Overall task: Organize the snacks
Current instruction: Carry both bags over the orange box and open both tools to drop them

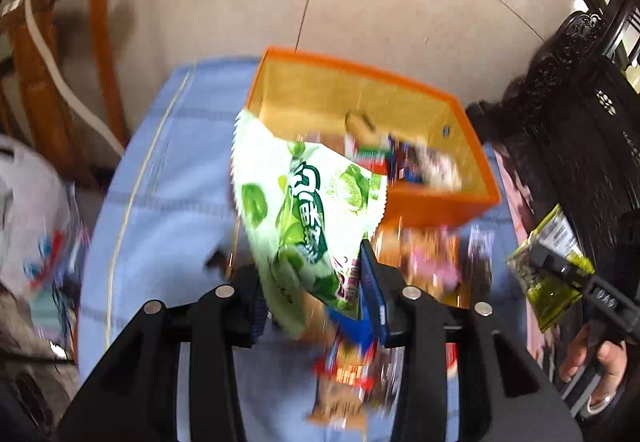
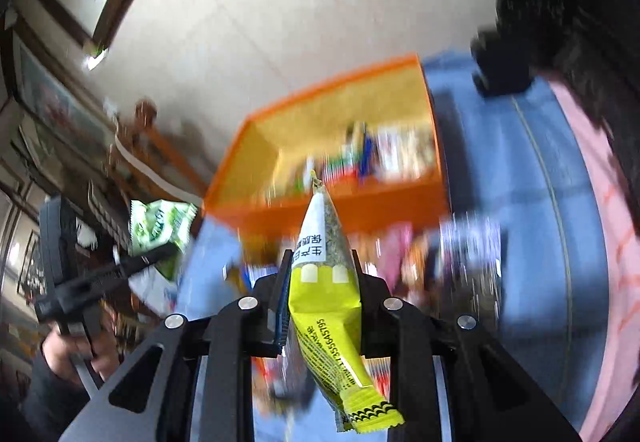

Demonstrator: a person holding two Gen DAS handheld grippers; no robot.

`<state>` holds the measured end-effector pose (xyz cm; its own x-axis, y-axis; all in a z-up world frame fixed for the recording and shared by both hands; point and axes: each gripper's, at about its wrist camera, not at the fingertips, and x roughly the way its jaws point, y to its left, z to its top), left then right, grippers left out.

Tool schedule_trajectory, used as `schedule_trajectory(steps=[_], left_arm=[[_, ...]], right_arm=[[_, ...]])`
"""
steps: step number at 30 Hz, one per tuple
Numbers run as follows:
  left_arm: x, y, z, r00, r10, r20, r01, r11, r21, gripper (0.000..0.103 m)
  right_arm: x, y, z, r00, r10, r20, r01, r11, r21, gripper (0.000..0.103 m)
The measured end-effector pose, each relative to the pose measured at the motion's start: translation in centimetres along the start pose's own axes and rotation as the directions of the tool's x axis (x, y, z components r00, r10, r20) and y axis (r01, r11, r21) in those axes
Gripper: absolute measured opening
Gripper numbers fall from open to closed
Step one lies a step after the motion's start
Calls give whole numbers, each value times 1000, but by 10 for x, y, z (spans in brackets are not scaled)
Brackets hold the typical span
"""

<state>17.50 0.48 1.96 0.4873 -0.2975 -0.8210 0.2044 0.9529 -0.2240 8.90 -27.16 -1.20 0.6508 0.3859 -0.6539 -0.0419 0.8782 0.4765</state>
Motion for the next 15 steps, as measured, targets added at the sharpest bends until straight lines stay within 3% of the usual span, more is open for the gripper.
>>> schedule_trajectory(steps=[3,4,7,10,12,13,14,15], left_arm=[[21,-17,32,1000,19,0,-19,1000,11,37],[28,-21,39,1000,18,-5,-18,1000,18,24],[61,-34,64,998,39,-40,-38,999,30,19],[86,-36,77,994,86,-71,-85,996,23,16],[85,-35,78,996,66,-54,-66,998,-3,16],[82,-35,78,996,79,-38,-78,997,12,16],[79,-35,76,995,91,-31,-91,996,25,16],[77,-33,72,996,89,-29,-88,996,28,16]], right_arm=[[21,10,39,998,-24,51,25,999,-21,25],[28,11,47,998,-31,53,32,999,-22,25],[62,11,77,997,-57,44,57,998,10,25],[102,10,96,988,-151,-4,151,988,-11,27],[111,9,100,981,-195,11,195,980,-25,39],[106,9,98,976,-215,38,216,976,-29,62],[98,8,97,971,-224,81,227,974,-28,74],[87,9,94,967,-215,134,222,974,-38,75]])
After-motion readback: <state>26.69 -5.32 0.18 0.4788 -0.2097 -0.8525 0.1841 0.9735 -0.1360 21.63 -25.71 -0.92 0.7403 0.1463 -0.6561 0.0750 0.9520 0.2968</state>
